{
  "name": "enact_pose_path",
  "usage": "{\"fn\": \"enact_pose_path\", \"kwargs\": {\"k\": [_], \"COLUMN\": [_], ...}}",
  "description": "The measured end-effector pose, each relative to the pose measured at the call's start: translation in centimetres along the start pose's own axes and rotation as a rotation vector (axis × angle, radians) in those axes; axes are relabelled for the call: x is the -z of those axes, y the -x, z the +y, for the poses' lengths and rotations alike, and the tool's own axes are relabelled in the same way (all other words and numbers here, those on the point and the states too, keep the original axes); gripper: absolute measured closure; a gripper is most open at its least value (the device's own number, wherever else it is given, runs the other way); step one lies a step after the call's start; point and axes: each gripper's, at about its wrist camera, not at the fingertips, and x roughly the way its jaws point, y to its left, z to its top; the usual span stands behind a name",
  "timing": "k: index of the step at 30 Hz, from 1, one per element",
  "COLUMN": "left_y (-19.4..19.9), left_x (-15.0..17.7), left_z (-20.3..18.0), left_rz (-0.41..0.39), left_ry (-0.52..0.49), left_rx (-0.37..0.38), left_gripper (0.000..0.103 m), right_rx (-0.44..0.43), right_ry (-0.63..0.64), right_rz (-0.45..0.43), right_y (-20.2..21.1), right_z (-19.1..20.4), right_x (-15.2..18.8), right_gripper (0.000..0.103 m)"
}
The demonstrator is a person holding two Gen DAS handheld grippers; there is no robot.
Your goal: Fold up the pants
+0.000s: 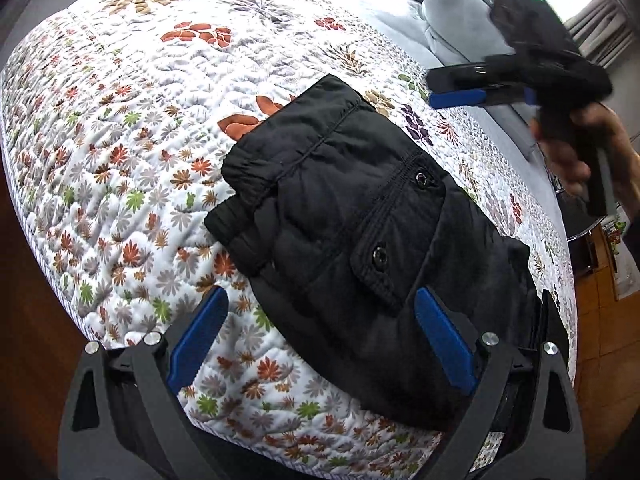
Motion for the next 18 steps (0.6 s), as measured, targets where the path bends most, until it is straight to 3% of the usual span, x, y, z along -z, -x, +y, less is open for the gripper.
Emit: {"fn": "enact_pose_path", "kwargs": {"k": [10,13,18], "left_y": [-0.7,-0.3,0.4], "left_x": [-0.9,-0.8,-0.7], "left_z": [1.1,2.6,5.7], "left_rz": [0.011,0.013,0.006], "left_ry": [0.001,0.063,0.248], "left_rx": [0.011,0.08,0.241], "left_gripper": [0.008,0.008,0.008], "right_rx": [-0.024,-0.017,-0.035], "right_ry": [0.04,0.066,0.072], "right_rz": [0.051,0.091,0.126], "right_y": [-2.1,-2.4,-2.5], "right_z": [-0.1,0.1,0.0], "right_x": [-3.1,-3.5,-3.9], "right_gripper": [0.021,0.019,0.016]}}
